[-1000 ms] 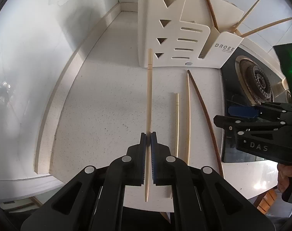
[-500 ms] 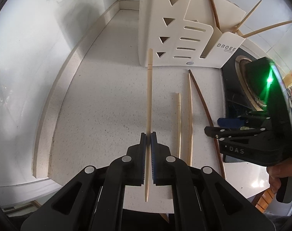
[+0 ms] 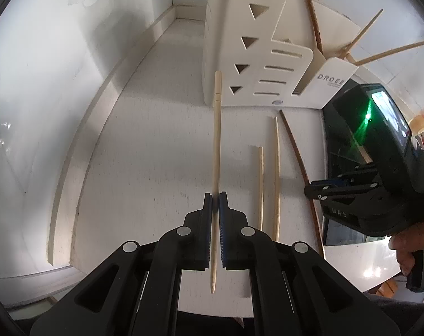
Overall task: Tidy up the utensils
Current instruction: 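Lift both held chopsticks upright and carry them toward the white holder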
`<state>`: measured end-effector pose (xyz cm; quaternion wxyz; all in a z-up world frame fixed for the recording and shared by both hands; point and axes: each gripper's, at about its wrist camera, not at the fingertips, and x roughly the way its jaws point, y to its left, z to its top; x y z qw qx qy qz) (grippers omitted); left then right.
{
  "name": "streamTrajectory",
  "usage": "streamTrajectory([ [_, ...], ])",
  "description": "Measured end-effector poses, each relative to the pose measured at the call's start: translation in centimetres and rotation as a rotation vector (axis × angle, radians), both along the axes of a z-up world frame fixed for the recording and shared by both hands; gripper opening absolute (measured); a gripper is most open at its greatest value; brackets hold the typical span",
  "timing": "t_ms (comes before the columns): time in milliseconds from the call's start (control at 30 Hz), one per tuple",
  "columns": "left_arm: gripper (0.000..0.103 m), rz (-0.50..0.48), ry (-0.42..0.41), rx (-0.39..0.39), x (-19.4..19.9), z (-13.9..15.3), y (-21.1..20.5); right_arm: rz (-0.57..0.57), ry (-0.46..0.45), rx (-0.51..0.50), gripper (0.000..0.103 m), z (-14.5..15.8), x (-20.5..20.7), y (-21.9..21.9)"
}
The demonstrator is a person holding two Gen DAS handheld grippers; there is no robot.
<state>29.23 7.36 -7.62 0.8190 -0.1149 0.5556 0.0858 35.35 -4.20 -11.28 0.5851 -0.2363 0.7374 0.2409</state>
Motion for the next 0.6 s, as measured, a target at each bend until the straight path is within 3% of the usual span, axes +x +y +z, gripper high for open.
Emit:
streamTrajectory([
  [300,0.004,0.008,-0.008,-0.004,0.2,0.4,0.3,-0.033,-0.004,0.003,0.007,0.4,0.4,-1.7],
  [600,0.004,0.04,0.008,0.008,-0.4,0.3,0.7,-0.002,-0.026,0.083,0.007,1.8,-0.3,-3.4],
])
